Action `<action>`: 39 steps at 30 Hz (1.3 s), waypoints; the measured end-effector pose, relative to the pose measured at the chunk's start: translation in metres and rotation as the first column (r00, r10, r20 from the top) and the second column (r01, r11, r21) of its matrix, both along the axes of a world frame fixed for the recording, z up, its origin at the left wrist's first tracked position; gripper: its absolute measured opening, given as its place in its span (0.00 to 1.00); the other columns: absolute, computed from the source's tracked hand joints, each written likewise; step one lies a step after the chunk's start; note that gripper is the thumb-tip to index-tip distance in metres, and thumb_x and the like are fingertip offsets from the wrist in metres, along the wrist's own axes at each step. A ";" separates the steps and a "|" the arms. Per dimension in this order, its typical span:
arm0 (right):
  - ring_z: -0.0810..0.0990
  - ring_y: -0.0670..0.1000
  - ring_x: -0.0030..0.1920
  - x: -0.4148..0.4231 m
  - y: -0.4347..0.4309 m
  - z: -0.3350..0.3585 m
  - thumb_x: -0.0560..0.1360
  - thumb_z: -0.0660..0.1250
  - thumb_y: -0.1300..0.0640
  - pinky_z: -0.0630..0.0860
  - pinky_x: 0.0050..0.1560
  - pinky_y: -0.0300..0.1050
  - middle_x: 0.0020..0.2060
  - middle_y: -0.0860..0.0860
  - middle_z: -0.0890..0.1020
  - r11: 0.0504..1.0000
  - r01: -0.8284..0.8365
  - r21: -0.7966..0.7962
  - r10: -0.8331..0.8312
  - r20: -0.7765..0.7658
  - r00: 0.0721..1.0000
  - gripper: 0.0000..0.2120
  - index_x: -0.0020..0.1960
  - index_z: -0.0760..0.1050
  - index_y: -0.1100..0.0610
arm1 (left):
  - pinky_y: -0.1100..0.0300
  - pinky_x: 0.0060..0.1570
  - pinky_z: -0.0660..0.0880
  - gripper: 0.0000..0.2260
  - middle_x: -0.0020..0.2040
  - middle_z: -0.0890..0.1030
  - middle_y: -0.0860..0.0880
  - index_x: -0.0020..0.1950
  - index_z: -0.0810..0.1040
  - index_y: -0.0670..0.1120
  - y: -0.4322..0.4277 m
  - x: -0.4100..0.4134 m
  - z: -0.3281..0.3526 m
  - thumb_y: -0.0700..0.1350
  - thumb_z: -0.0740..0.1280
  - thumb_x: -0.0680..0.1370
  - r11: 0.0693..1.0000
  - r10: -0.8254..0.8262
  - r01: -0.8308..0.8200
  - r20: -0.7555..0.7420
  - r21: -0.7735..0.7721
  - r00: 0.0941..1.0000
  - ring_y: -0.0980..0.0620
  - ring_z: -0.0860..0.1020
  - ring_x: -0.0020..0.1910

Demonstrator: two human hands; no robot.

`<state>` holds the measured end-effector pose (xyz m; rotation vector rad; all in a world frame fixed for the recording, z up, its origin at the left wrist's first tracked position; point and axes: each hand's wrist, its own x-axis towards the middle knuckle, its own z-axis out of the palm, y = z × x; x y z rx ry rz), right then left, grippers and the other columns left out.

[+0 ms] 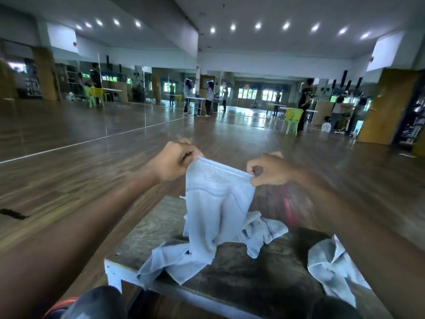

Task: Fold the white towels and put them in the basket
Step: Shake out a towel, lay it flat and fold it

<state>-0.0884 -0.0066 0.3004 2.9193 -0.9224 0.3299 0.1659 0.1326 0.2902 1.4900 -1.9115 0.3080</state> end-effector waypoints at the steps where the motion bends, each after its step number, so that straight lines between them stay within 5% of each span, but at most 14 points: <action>1: 0.76 0.50 0.44 -0.009 -0.003 0.002 0.68 0.68 0.53 0.57 0.57 0.48 0.37 0.50 0.77 1.000 0.017 0.001 -0.017 0.010 1.000 0.06 0.39 0.72 0.53 | 0.71 0.49 0.68 0.11 0.45 0.77 0.51 0.51 0.83 0.46 -0.005 -0.005 0.002 0.33 0.65 0.76 1.000 -0.009 0.009 0.003 0.003 1.000 0.55 0.76 0.46; 3: 0.73 0.49 0.38 -0.028 -0.008 0.004 0.69 0.68 0.54 0.59 0.53 0.49 0.33 0.48 0.74 0.999 0.039 0.030 -0.040 0.018 0.999 0.09 0.36 0.68 0.52 | 0.67 0.51 0.69 0.11 0.46 0.77 0.52 0.51 0.83 0.47 -0.015 -0.017 0.007 0.35 0.65 0.77 1.000 -0.026 0.026 0.011 0.000 1.000 0.56 0.75 0.46; 6: 0.68 0.42 0.32 -0.061 -0.019 0.000 0.68 0.69 0.57 0.60 0.47 0.47 0.29 0.44 0.71 0.990 0.072 0.125 -0.081 0.067 0.994 0.11 0.35 0.67 0.51 | 0.76 0.49 0.67 0.10 0.45 0.75 0.54 0.51 0.83 0.48 -0.027 -0.032 0.015 0.36 0.65 0.78 0.999 -0.053 0.053 0.002 -0.003 0.999 0.60 0.74 0.44; 12: 0.72 0.43 0.33 -0.114 -0.032 -0.001 0.66 0.68 0.56 0.63 0.47 0.43 0.29 0.45 0.75 0.965 0.161 0.207 -0.183 0.093 0.979 0.07 0.37 0.69 0.49 | 0.75 0.46 0.65 0.09 0.45 0.77 0.53 0.51 0.83 0.47 -0.046 -0.044 0.022 0.37 0.64 0.78 0.995 -0.098 0.098 0.009 -0.019 0.995 0.61 0.74 0.46; 16: 0.71 0.43 0.33 -0.138 -0.043 -0.008 0.60 0.63 0.48 0.64 0.52 0.51 0.29 0.44 0.74 0.961 0.199 0.194 -0.235 0.184 0.954 0.07 0.37 0.70 0.46 | 0.73 0.46 0.68 0.09 0.47 0.78 0.51 0.50 0.82 0.47 -0.055 -0.040 0.024 0.37 0.64 0.78 0.997 -0.068 0.067 -0.047 -0.036 0.997 0.55 0.76 0.47; 20: 0.75 0.39 0.34 -0.116 -0.029 -0.019 0.60 0.65 0.46 0.65 0.60 0.58 0.31 0.40 0.77 0.940 0.158 0.303 -0.250 0.294 0.923 0.07 0.38 0.73 0.45 | 0.73 0.47 0.65 0.09 0.47 0.77 0.54 0.51 0.83 0.47 -0.056 -0.048 0.022 0.36 0.65 0.78 0.994 -0.102 0.102 -0.029 0.026 0.994 0.63 0.75 0.46; 25: 0.78 0.38 0.39 -0.056 0.004 -0.022 0.64 0.69 0.36 0.70 0.53 0.44 0.35 0.40 0.81 0.933 -0.008 0.361 -0.152 0.413 0.898 0.15 0.42 0.77 0.46 | 0.77 0.46 0.66 0.09 0.42 0.77 0.61 0.49 0.84 0.44 -0.059 -0.064 0.017 0.34 0.66 0.76 0.981 -0.183 0.183 0.003 0.064 0.983 0.67 0.74 0.47; 30: 0.81 0.43 0.40 -0.009 0.025 -0.030 0.64 0.74 0.38 0.75 0.43 0.41 0.37 0.45 0.83 0.936 -0.043 0.350 -0.140 0.482 0.865 0.17 0.43 0.79 0.50 | 0.76 0.45 0.68 0.07 0.41 0.77 0.62 0.49 0.84 0.45 -0.060 -0.074 0.016 0.37 0.69 0.76 0.973 -0.206 0.203 0.024 0.108 0.978 0.68 0.75 0.44; 33: 0.73 0.46 0.29 0.000 0.020 -0.042 0.67 0.73 0.46 0.69 0.35 0.44 0.27 0.46 0.77 0.948 -0.034 0.318 -0.133 0.488 0.863 0.13 0.34 0.74 0.52 | 0.73 0.46 0.69 0.07 0.41 0.79 0.59 0.48 0.84 0.46 -0.061 -0.075 0.015 0.37 0.69 0.76 0.974 -0.204 0.200 0.027 0.110 0.979 0.65 0.75 0.44; 39: 0.68 0.46 0.30 -0.018 -0.004 -0.061 0.70 0.70 0.56 0.64 0.35 0.45 0.27 0.48 0.73 0.928 -0.020 0.372 -0.175 0.482 0.858 0.09 0.35 0.73 0.59 | 0.67 0.47 0.72 0.06 0.43 0.81 0.55 0.47 0.84 0.49 -0.060 -0.066 0.015 0.39 0.70 0.76 0.978 -0.172 0.179 -0.068 0.103 0.983 0.60 0.77 0.45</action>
